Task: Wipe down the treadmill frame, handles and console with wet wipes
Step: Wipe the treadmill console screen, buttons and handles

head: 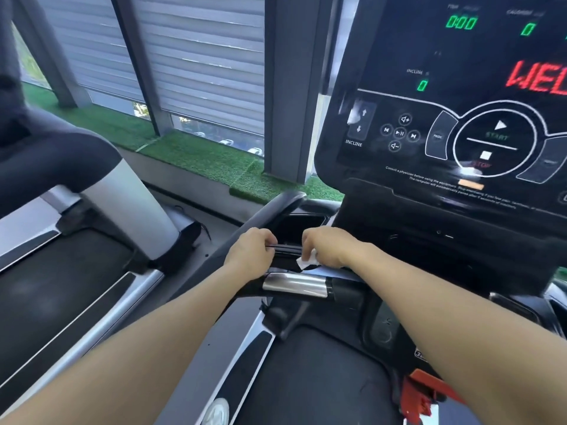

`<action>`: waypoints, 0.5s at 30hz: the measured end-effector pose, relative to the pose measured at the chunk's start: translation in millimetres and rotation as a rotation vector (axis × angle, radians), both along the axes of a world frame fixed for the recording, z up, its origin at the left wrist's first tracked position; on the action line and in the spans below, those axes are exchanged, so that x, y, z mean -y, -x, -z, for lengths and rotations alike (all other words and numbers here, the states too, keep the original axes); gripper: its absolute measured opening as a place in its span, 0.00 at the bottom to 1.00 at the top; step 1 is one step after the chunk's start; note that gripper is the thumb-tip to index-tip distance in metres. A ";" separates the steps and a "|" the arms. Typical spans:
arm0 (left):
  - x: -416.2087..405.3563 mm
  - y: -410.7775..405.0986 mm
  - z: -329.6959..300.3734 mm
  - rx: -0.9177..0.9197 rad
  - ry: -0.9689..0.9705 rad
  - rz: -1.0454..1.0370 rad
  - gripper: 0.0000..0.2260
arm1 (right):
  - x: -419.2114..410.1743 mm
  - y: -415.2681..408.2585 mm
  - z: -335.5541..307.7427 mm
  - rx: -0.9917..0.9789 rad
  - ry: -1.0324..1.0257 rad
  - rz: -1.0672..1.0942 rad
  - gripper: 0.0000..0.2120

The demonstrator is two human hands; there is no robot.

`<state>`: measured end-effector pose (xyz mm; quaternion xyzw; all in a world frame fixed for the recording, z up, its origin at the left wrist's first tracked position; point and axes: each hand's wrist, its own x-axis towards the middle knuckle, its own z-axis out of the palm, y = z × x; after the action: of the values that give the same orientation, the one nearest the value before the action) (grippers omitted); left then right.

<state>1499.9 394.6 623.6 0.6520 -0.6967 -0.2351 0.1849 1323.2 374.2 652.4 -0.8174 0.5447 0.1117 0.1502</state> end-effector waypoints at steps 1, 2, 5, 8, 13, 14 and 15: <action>0.1 1.3 -0.2 0.002 -0.001 0.004 0.10 | -0.4 -0.3 0.1 -0.020 0.013 -0.019 0.16; 0.7 2.4 0.2 0.003 -0.001 0.010 0.09 | -0.8 -0.5 -0.2 -0.030 0.020 -0.026 0.13; 2.0 5.2 0.0 0.011 0.001 0.025 0.09 | -2.4 2.7 -1.8 -0.061 0.033 -0.010 0.09; 3.7 7.4 -0.4 0.012 -0.002 0.036 0.09 | -2.4 14.8 -0.6 -0.134 0.038 0.052 0.08; 4.8 19.1 -5.7 0.006 -0.029 0.063 0.10 | -4.0 32.8 -11.7 -0.041 0.052 0.147 0.10; 4.8 23.6 -8.3 -0.001 -0.029 0.073 0.10 | -4.0 35.7 -13.4 -0.016 0.054 0.157 0.13; 5.3 29.3 -11.9 -0.007 -0.022 0.087 0.10 | -5.1 38.8 -16.4 0.014 0.053 0.165 0.16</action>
<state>1470.6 389.3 635.5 0.6223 -0.7211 -0.2531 0.1696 1284.4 379.3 668.8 -0.7742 0.6120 0.0785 0.1409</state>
